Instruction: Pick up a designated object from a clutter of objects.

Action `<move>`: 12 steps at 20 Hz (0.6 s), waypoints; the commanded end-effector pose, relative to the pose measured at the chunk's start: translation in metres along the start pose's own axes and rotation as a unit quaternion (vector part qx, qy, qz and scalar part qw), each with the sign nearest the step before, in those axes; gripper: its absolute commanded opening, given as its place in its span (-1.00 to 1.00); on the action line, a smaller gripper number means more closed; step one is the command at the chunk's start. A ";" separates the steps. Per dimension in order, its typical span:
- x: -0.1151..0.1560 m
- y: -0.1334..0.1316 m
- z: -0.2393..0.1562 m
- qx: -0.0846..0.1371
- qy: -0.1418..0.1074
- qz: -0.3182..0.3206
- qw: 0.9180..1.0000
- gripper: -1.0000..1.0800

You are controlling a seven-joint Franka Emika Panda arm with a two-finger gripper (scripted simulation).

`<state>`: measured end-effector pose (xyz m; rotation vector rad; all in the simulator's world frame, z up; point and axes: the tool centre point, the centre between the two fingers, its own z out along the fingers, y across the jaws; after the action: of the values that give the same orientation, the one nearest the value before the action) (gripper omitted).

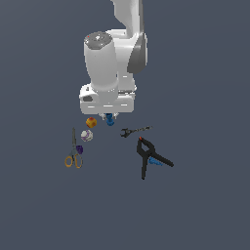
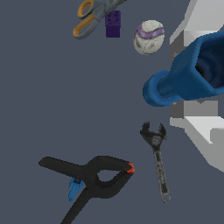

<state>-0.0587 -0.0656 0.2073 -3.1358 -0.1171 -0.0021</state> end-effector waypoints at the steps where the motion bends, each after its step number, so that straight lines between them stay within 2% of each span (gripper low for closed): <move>1: 0.005 0.017 -0.023 0.000 0.000 0.000 1.000 -1.00; 12: 0.031 0.090 -0.114 -0.001 -0.001 0.000 1.000 -1.00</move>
<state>-0.0252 -0.1450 0.3102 -3.1381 -0.1157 -0.0020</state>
